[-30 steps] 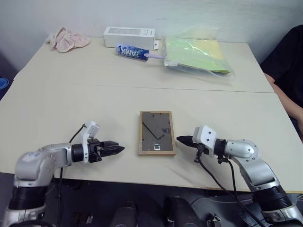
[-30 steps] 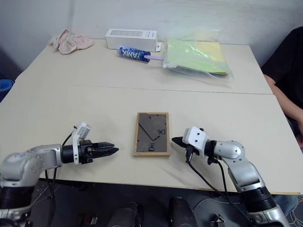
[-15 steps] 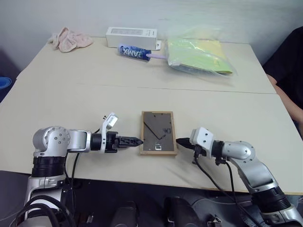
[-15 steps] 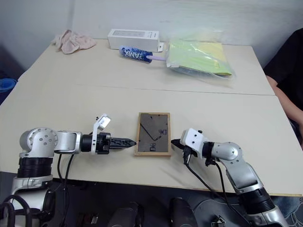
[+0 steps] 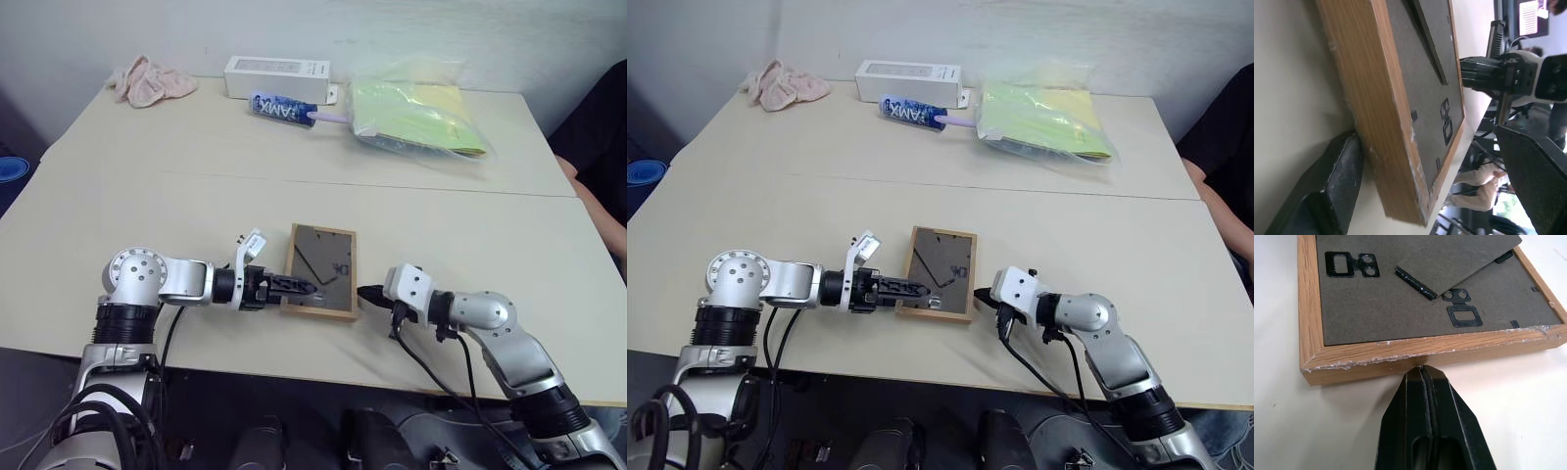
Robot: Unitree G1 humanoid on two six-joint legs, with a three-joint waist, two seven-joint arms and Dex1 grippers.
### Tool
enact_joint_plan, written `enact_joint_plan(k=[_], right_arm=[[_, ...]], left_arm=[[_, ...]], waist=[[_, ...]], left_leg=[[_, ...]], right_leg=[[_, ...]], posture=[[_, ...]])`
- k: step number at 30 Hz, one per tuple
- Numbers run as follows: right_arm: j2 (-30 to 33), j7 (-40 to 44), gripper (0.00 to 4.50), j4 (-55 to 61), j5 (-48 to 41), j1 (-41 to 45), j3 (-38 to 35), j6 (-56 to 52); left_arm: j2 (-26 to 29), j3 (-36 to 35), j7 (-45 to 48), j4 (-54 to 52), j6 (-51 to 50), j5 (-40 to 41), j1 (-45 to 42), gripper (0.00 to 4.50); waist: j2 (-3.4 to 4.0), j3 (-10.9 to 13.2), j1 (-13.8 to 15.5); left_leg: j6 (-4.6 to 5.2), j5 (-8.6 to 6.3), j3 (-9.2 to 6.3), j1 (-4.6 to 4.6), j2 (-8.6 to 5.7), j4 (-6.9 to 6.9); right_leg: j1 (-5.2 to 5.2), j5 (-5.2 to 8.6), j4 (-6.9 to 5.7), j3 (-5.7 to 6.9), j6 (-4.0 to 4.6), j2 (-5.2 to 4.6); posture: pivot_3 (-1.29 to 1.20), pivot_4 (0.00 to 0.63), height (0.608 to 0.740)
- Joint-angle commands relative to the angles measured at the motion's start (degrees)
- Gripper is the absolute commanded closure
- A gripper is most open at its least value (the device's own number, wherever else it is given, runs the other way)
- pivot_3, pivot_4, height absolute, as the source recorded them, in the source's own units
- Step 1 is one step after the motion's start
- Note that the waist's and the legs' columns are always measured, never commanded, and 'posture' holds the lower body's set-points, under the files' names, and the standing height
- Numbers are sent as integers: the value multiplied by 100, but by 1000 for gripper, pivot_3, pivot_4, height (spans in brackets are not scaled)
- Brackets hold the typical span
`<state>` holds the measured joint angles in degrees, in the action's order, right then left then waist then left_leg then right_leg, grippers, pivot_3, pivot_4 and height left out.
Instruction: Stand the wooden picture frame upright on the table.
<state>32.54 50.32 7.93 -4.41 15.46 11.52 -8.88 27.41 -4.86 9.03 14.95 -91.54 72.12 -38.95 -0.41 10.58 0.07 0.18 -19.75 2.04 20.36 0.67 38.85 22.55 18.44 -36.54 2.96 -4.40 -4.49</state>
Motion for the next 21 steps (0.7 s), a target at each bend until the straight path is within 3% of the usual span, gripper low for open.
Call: enact_joint_plan(k=[1, 7, 9, 11, 15, 21], right_arm=[[-54, -29, 4500, 161, -25, 36, 12, 68], [60, 141, 4500, 264, -472, -131, -415, 50], [55, 342, 4331, 385, -995, -141, -694, -77], [33, 556, 3932, 507, -1570, -41, -901, -384], [-150, 487, 2489, 643, -2496, 374, -1073, -1453], [-306, 368, 509, 605, -2883, 942, -797, -2479]], left_arm=[[-71, 89, -194, 121, -96, 318, -8, 1339], [-42, -430, -168, -222, -87, 240, 276, 3058], [4, -549, 48, -606, 250, 62, 528, 3217], [74, -574, 483, -1080, 975, -312, 820, 3217], [691, 326, 2287, -2155, 2672, -1534, 1506, 3217], [827, 790, 3151, -2203, 3417, -2254, 1709, 3217]], waist=[[0, 0, -5], [0, 0, -27], [0, 0, -49], [0, 0, -68], [0, 1, -155], [0, 0, -147]], left_leg=[[-1, 0, -1, 1, 0, 0], [-3, -1, 1, 3, 3, 2], [-5, -2, 1, 3, 6, 5], [-9, -3, 4, 2, 9, 3], [-20, 1, 2, -1, 15, 6], [-17, -1, 3, -1, 14, -2]], right_leg=[[0, 0, -1, 1, 0, 1], [4, 0, 1, 1, 0, 5], [4, 0, 1, 0, 0, 8], [5, 0, 0, -3, 0, 12], [3, 2, 1, -2, 3, 15], [6, 4, 5, -6, 8, 10]], posture=[[0, 150, 740], [0, 150, 740], [0, 150, 740], [0, 150, 740], [0, 150, 740], [0, 150, 740]])
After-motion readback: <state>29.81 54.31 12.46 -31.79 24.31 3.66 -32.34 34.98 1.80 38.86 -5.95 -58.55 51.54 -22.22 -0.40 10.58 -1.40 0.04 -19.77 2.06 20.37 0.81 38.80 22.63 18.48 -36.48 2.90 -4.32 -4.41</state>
